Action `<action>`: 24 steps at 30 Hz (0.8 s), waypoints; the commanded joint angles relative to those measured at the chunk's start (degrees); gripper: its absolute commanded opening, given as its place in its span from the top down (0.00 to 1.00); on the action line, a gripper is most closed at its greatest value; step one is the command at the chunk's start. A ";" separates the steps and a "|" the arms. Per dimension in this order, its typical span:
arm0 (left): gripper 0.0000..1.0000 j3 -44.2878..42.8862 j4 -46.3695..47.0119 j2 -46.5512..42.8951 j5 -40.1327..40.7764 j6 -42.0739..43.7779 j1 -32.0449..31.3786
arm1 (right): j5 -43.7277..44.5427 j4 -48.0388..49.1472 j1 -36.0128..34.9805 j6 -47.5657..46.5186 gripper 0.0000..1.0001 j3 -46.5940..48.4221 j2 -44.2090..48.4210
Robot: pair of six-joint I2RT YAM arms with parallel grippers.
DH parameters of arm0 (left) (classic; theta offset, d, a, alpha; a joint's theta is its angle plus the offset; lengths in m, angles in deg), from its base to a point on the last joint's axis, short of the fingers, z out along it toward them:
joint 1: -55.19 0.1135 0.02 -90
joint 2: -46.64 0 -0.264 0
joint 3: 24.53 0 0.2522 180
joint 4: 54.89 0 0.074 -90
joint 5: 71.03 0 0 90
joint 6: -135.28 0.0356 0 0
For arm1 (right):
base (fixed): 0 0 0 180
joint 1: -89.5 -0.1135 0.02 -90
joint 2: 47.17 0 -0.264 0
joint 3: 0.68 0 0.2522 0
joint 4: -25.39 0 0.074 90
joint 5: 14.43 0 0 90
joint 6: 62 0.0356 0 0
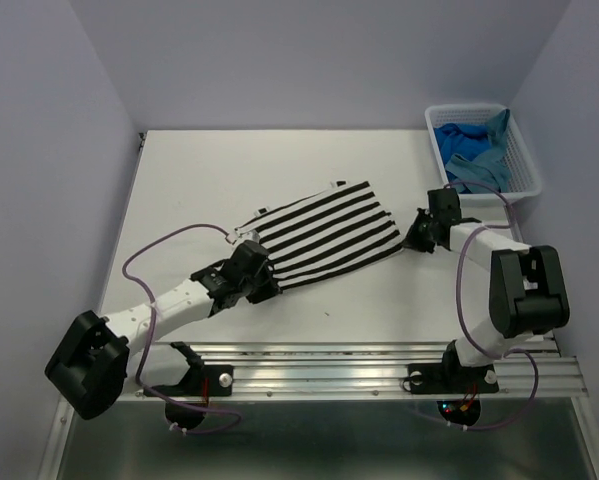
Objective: Fold and stack the tank tops
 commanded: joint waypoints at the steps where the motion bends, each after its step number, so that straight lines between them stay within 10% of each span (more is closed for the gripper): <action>1: 1.00 -5.04 -4.48 -5.75 0.03 2.45 -0.08 | -1.00 2.19 0.07 0.35 0.99 1.51 10.25; 15: 1.00 -15.25 -7.75 -36.95 -4.19 5.98 -0.16 | 15.26 -11.34 0.07 -0.71 0.99 11.45 43.83; 24: 1.00 -10.24 -5.81 -39.61 -0.59 1.49 -0.16 | 20.01 -13.81 0.07 -1.76 0.99 11.72 44.40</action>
